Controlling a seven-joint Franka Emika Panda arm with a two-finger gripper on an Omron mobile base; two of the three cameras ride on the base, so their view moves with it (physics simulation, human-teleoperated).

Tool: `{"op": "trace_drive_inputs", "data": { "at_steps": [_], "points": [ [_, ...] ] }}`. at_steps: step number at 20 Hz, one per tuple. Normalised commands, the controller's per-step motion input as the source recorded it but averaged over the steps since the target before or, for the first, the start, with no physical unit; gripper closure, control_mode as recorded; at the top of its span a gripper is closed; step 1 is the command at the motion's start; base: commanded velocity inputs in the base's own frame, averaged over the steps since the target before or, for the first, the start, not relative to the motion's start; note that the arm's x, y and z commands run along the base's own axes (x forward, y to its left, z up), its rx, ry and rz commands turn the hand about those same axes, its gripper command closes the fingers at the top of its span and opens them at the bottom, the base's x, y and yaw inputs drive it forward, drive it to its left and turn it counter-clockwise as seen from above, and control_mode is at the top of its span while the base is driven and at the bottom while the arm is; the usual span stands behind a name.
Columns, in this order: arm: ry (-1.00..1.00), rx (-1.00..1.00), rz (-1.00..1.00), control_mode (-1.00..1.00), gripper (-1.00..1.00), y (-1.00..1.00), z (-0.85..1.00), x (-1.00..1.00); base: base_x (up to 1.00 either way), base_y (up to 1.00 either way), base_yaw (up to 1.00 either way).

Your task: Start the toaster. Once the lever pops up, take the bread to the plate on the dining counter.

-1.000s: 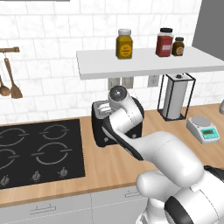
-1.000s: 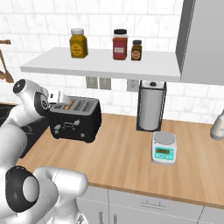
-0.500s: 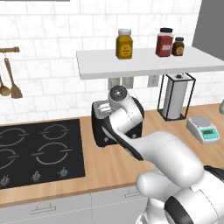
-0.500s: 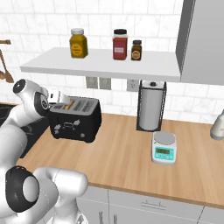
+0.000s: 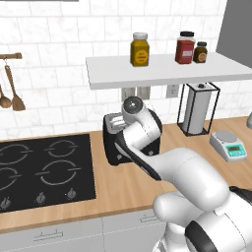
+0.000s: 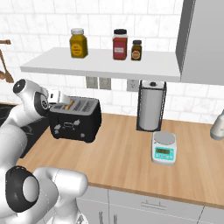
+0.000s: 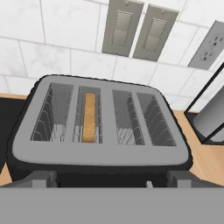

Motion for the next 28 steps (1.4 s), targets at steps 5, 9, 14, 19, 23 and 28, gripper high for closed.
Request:
{"op": "trace_drive_inputs", "data": {
  "at_steps": [5,9,14,19,23,28],
  "points": [
    [0.00,0.00,0.00,-1.00,-1.00,0.00,0.00,0.00,0.00,0.00,0.00],
    [0.00,0.00,0.00,-1.00,-1.00,0.00,0.00,0.00,0.00,0.00,0.00],
    [0.00,0.00,0.00,-1.00,-1.00,0.00,0.00,0.00,0.00,0.00,0.00],
    [0.00,0.00,0.00,-1.00,-1.00,0.00,0.00,0.00,0.00,0.00,0.00],
    [0.00,0.00,0.00,-1.00,-1.00,0.00,0.00,0.00,0.00,0.00,0.00],
    [0.00,0.00,0.00,-1.00,-1.00,0.00,0.00,0.00,0.00,0.00,0.00]
  ]
}}
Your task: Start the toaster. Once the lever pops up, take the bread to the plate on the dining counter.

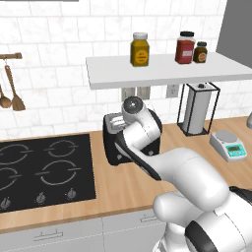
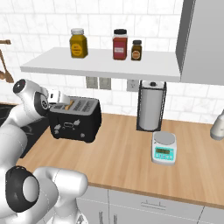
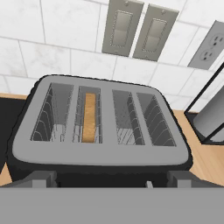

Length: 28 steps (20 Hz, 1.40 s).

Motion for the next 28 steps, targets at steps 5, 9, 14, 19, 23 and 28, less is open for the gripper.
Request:
{"op": "trace_drive_inputs", "data": {
  "at_steps": [5,9,14,19,23,28],
  "points": [
    [0.00,0.00,0.00,-1.00,-1.00,0.00,0.00,0.00,0.00,0.00,0.00],
    [0.00,0.00,0.00,-1.00,-1.00,0.00,0.00,0.00,0.00,0.00,0.00],
    [0.00,0.00,0.00,-1.00,-1.00,0.00,0.00,0.00,0.00,0.00,0.00],
    [0.00,0.00,0.00,-1.00,-1.00,0.00,0.00,0.00,0.00,0.00,0.00],
    [0.00,0.00,0.00,-1.00,-1.00,0.00,0.00,0.00,0.00,0.00,0.00],
    [0.00,0.00,0.00,-1.00,-1.00,0.00,0.00,0.00,0.00,0.00,0.00]
  ]
}}
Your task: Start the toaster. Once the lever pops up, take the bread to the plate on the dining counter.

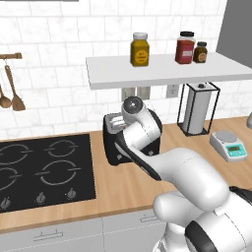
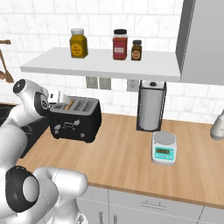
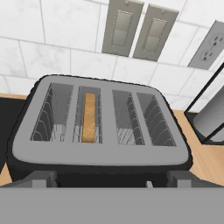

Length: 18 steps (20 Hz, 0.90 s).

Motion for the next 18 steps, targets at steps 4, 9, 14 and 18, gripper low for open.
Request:
{"op": "trace_drive_inputs", "data": {
  "at_steps": [4,9,14,18],
  "points": [
    [0.00,0.00,0.00,-1.00,-1.00,0.00,0.00,0.00,0.00,0.00,0.00],
    [0.00,0.00,0.00,-1.00,-1.00,0.00,0.00,0.00,0.00,0.00,0.00],
    [0.00,0.00,0.00,-1.00,-1.00,0.00,0.00,0.00,0.00,0.00,0.00],
    [0.00,0.00,0.00,-1.00,-1.00,0.00,0.00,0.00,0.00,0.00,0.00]
  ]
}}
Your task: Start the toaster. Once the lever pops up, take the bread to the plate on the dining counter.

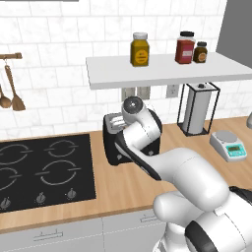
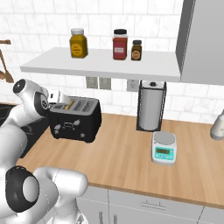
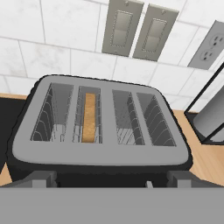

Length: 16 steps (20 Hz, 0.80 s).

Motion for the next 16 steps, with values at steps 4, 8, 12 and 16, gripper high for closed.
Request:
{"op": "trace_drive_inputs", "data": {
  "at_steps": [4,8,12,16],
  "points": [
    [0.00,0.00,0.00,-1.00,-1.00,0.00,0.00,0.00,0.00,0.00,0.00],
    [0.00,0.00,0.00,-1.00,-1.00,0.00,0.00,0.00,0.00,0.00,0.00],
    [0.00,0.00,0.00,-1.00,-1.00,0.00,0.00,0.00,0.00,0.00,0.00],
    [0.00,0.00,0.00,-1.00,-1.00,0.00,0.00,0.00,0.00,0.00,0.00]
  ]
}}
